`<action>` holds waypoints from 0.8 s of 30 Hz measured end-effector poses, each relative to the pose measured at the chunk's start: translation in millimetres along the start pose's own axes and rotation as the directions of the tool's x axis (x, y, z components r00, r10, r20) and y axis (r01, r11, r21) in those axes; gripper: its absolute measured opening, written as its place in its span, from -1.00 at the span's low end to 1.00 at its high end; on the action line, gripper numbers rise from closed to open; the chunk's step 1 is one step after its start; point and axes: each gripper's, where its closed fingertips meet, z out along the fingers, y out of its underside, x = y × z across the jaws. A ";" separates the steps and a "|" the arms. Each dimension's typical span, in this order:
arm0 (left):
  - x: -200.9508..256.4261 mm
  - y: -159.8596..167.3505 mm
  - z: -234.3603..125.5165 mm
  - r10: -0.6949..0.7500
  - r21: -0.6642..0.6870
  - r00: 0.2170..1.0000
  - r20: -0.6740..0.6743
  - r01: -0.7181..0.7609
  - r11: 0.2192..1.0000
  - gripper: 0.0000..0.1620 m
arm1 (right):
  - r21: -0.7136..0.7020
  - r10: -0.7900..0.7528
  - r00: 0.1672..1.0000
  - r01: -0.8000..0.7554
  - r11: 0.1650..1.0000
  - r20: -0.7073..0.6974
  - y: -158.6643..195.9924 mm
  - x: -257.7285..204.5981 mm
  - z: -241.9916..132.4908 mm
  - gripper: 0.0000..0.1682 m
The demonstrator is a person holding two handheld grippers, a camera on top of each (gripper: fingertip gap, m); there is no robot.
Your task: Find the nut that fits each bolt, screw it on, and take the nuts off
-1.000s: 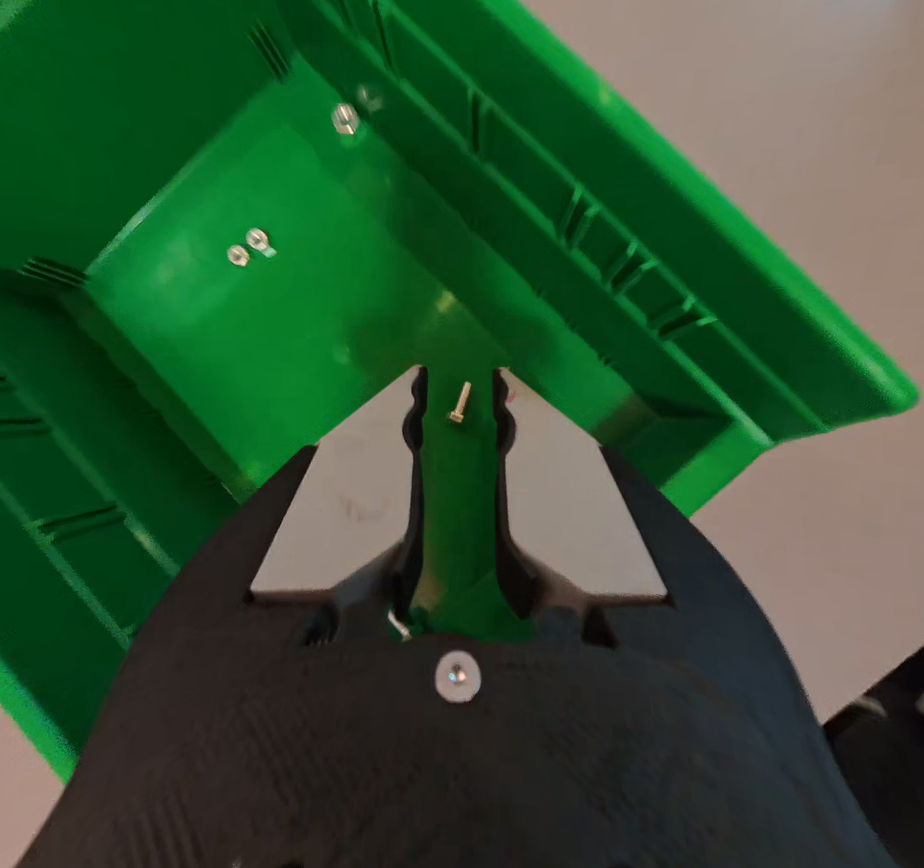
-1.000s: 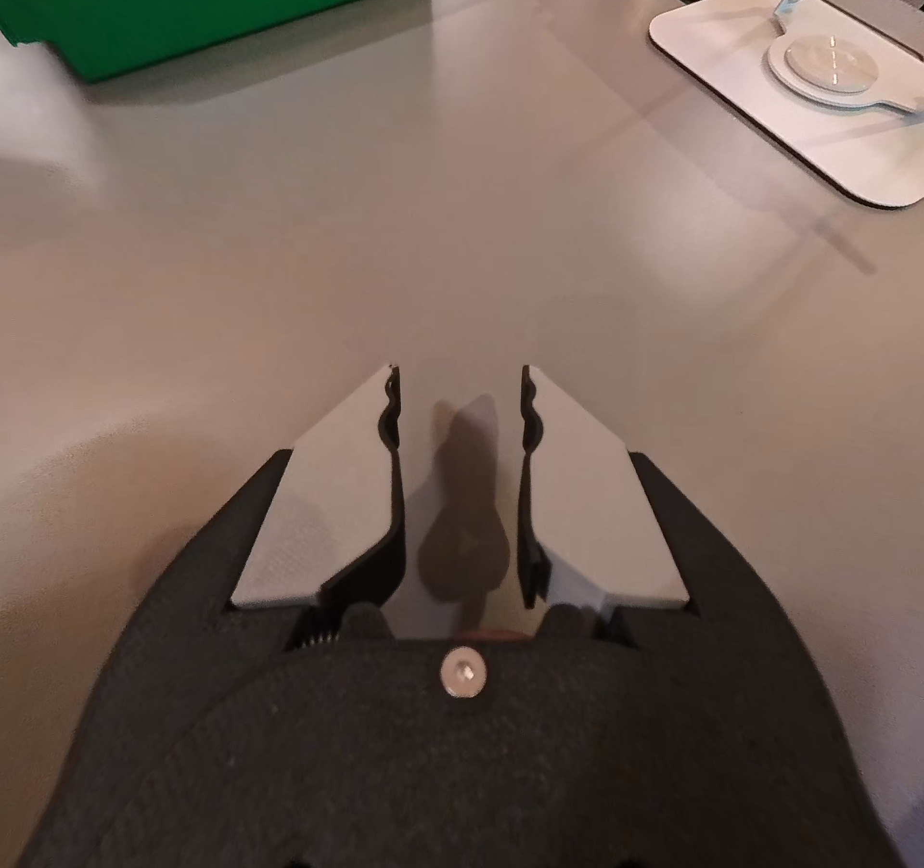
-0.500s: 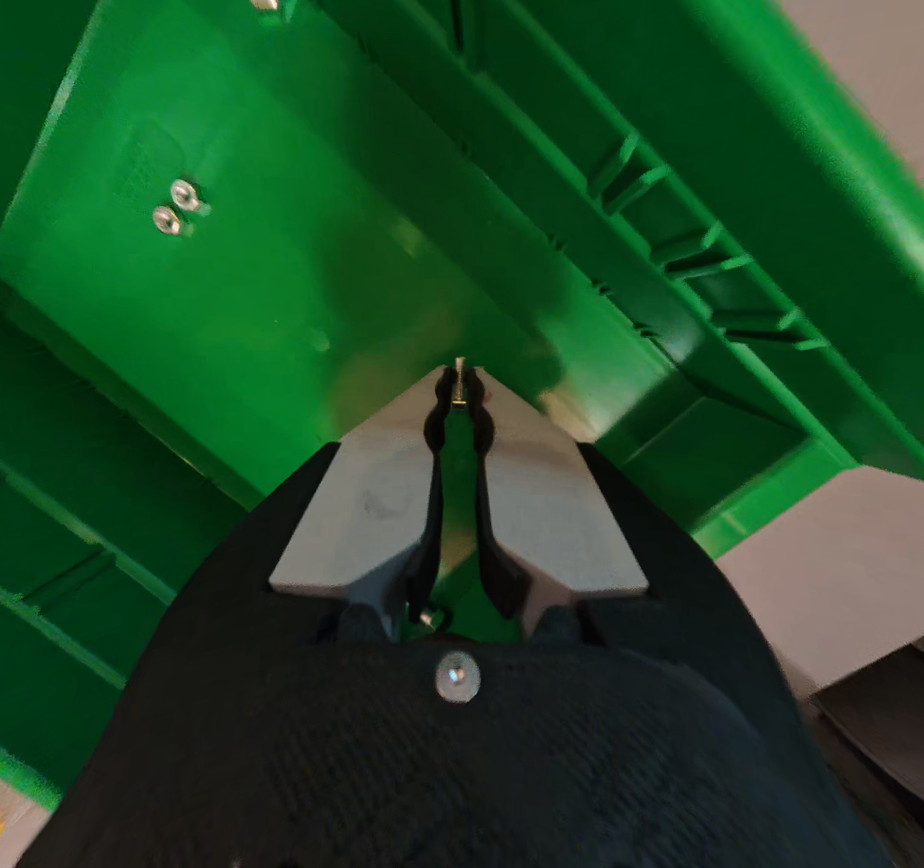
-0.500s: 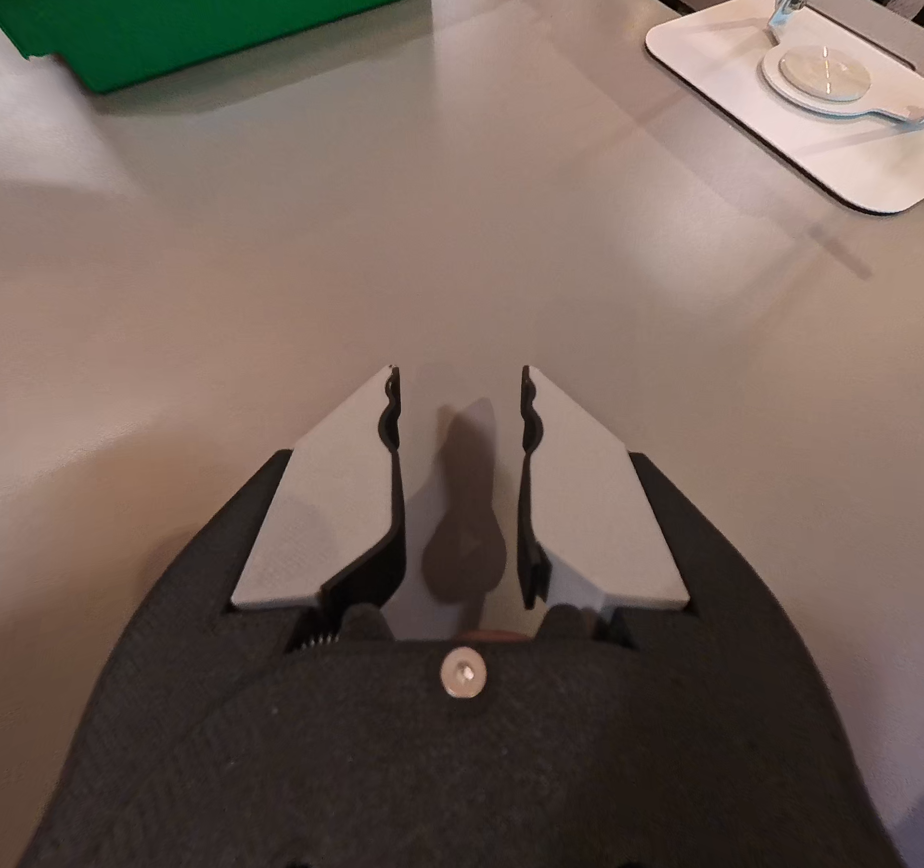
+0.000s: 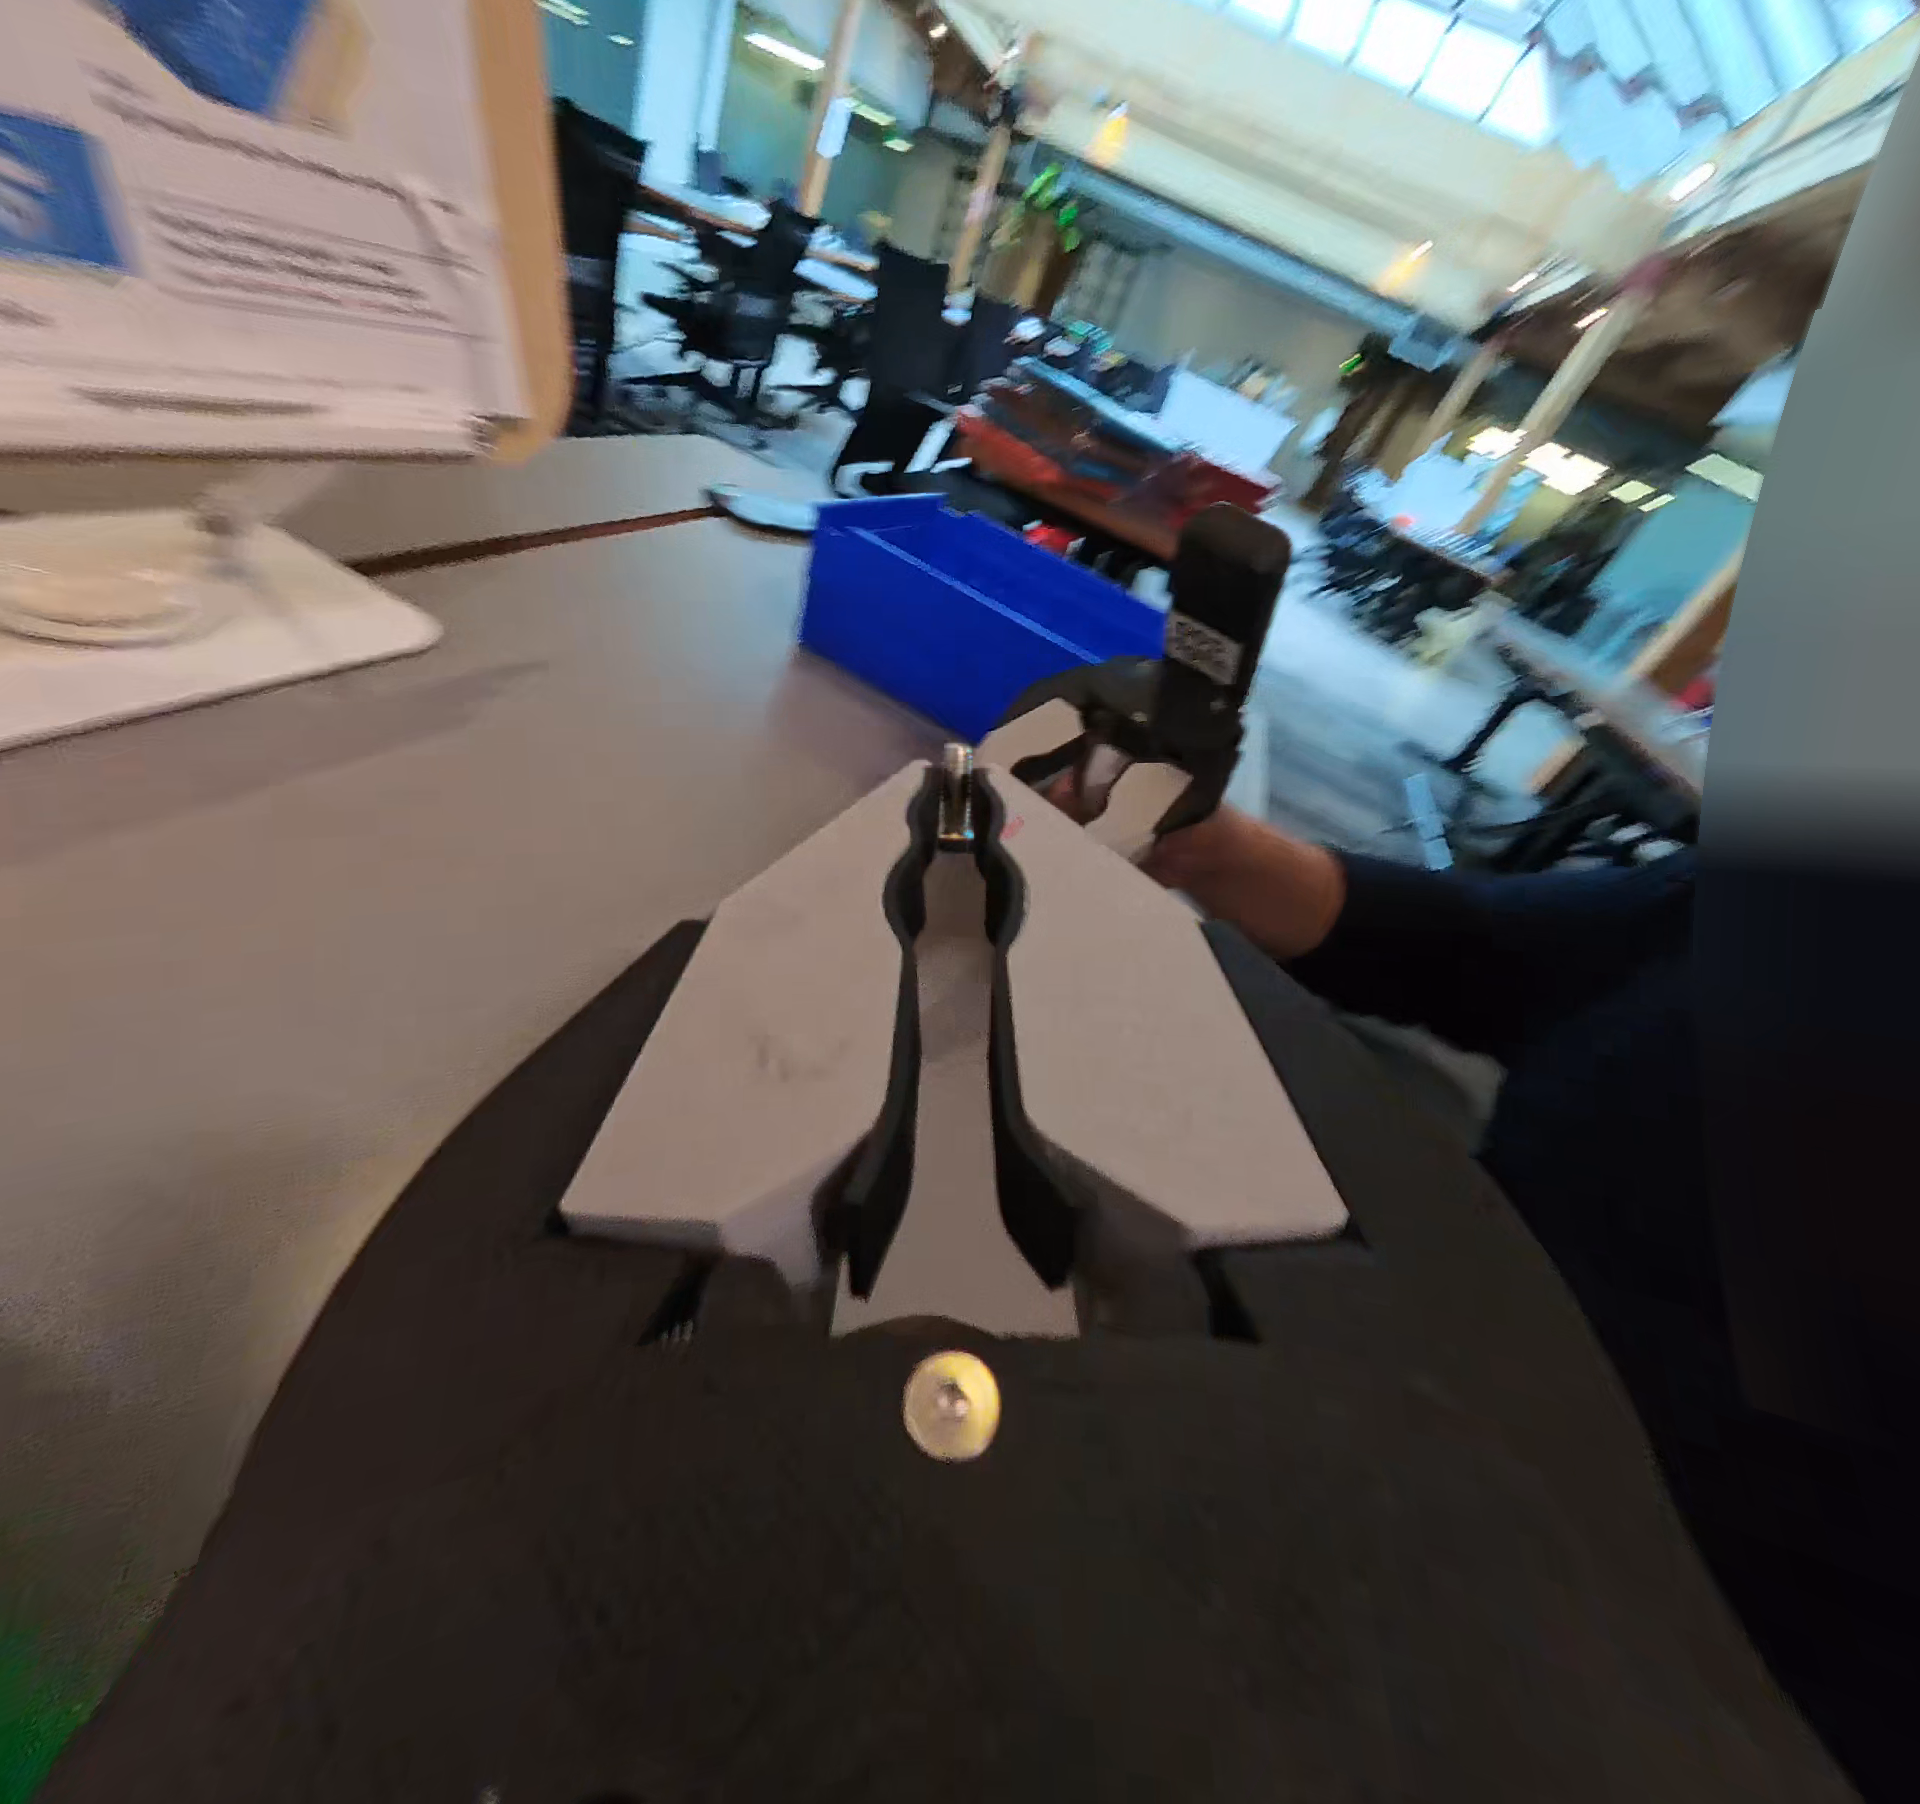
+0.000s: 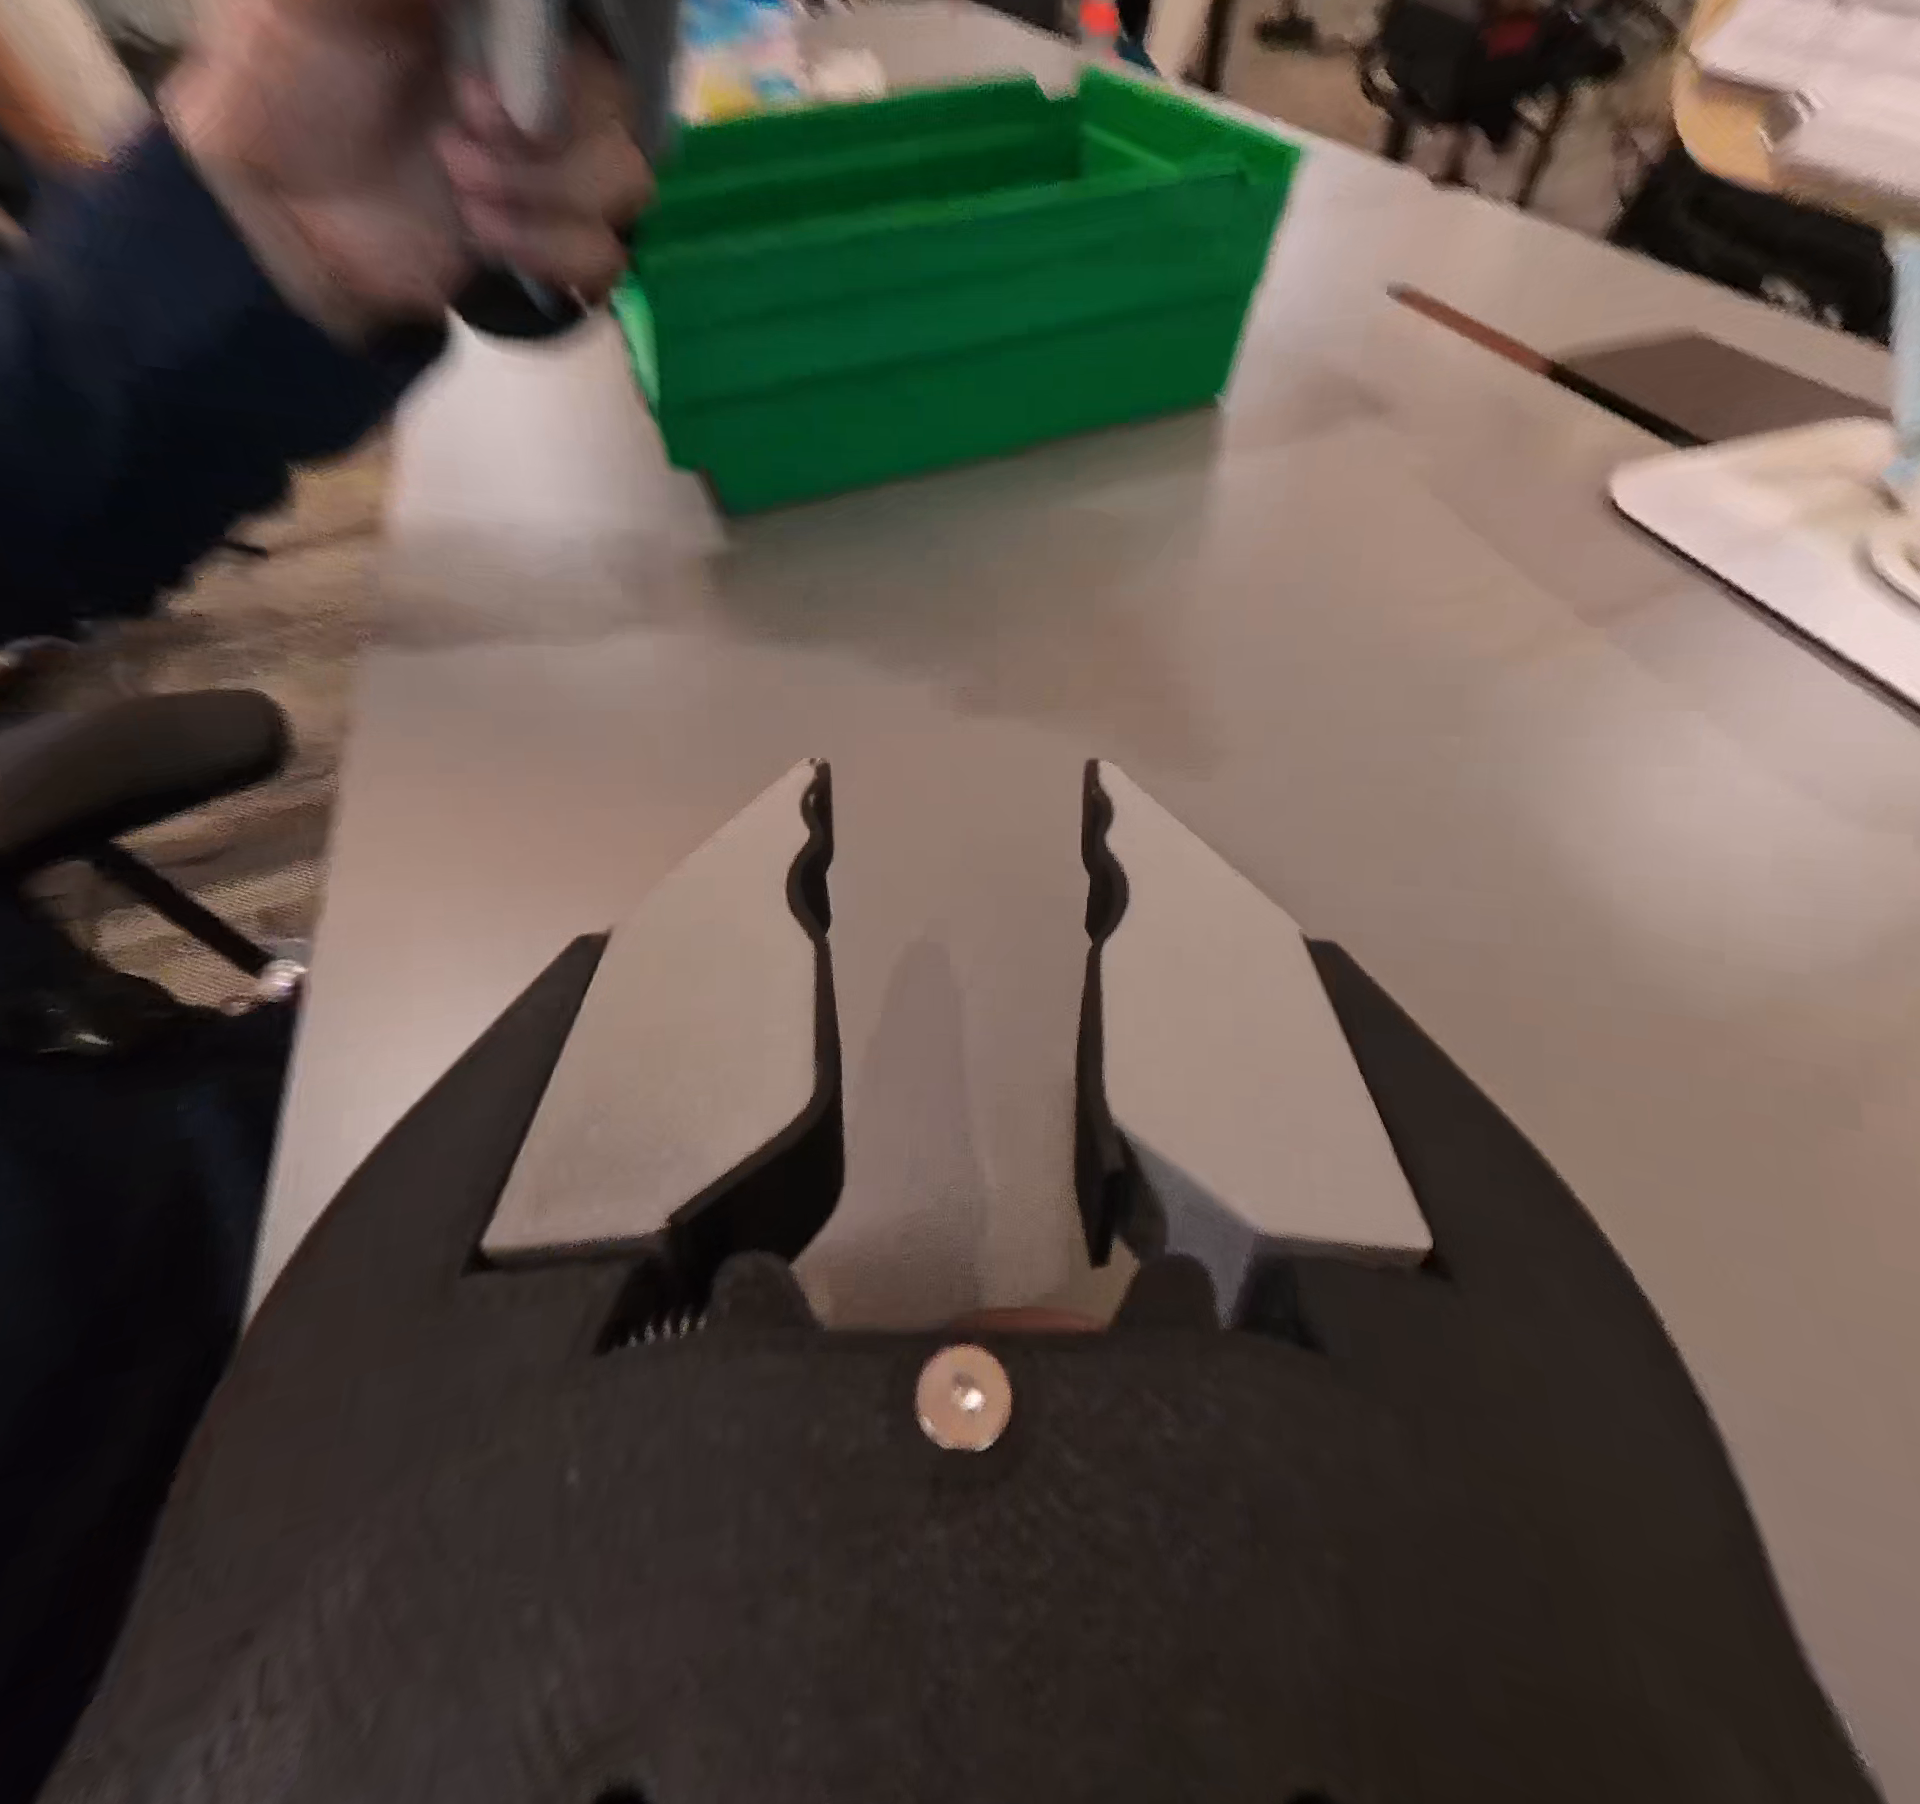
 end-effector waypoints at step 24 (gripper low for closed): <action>32.4 107.1 109.1 0.434 -0.105 0.895 -0.104 -0.444 0.890 -0.96 | 0.057 0.073 0.982 -0.084 0.995 0.173 -17.5 -30.8 -19.0 -0.90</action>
